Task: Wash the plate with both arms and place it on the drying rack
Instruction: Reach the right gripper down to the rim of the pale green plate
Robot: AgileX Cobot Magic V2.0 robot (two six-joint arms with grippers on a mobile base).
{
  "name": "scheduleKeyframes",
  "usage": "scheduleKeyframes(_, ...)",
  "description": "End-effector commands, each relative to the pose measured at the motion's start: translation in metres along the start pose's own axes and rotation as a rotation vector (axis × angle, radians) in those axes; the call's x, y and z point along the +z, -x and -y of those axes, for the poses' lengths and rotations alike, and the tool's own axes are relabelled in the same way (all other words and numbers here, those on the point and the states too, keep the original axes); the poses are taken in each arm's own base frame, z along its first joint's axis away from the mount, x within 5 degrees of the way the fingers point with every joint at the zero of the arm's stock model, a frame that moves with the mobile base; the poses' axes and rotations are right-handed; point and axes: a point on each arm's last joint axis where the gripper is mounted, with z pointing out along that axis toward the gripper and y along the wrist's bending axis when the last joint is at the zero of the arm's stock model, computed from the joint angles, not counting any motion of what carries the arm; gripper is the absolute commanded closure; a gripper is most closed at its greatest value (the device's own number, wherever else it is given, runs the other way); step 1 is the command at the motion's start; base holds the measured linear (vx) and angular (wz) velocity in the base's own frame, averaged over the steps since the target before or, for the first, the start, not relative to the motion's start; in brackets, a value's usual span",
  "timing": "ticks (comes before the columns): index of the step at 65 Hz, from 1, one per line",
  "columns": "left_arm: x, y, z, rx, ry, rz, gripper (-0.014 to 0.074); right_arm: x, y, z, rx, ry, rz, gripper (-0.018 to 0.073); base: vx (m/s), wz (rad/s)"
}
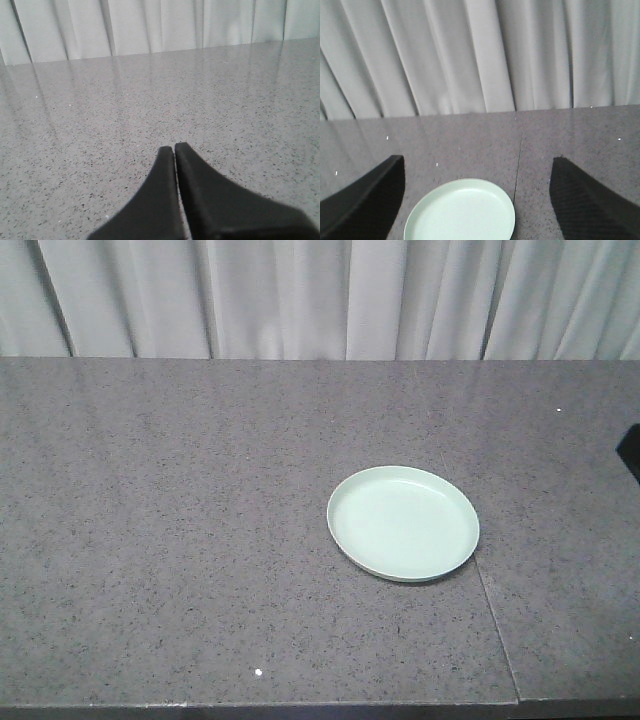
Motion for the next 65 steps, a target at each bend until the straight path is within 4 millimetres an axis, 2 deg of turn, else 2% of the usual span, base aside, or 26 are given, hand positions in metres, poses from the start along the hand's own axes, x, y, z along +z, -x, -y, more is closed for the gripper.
scheduleKeyframes(1,-0.003,0.014,0.001,-0.009,-0.005,0.105,0.0603,0.019,0.027,-0.005,-0.086,0.030,-0.064,0.0010,0.00,0.00)
scheduleKeyframes(10,-0.003,0.014,0.001,-0.009,-0.005,0.105,0.0603,0.057,0.046,-0.010,-0.139,0.109,-0.259,0.0020,0.00,0.00)
scheduleKeyframes(22,-0.003,0.014,0.001,-0.009,-0.005,0.105,0.0603,0.121,0.049,-0.006,-0.132,0.163,-0.470,0.0020,0.00,0.00)
scheduleKeyframes(32,-0.003,0.014,0.001,-0.009,-0.005,0.105,0.0603,0.176,0.029,0.005,-0.125,0.175,-0.649,0.0020,0.00,0.00)
scheduleKeyframes(44,-0.003,0.014,0.001,-0.009,-0.005,0.105,0.0603,0.228,0.003,0.024,-0.114,0.095,-0.782,0.0020,0.00,0.00)
scheduleKeyframes(51,-0.003,0.014,0.001,-0.009,-0.005,0.105,0.0603,0.250,-0.009,0.028,-0.140,0.074,-0.840,0.0020,0.00,0.00)
scheduleKeyframes(65,-0.003,0.014,0.001,-0.009,-0.005,0.105,0.0603,0.285,-0.025,0.022,-0.200,0.001,-0.889,0.0020,0.00,0.00)
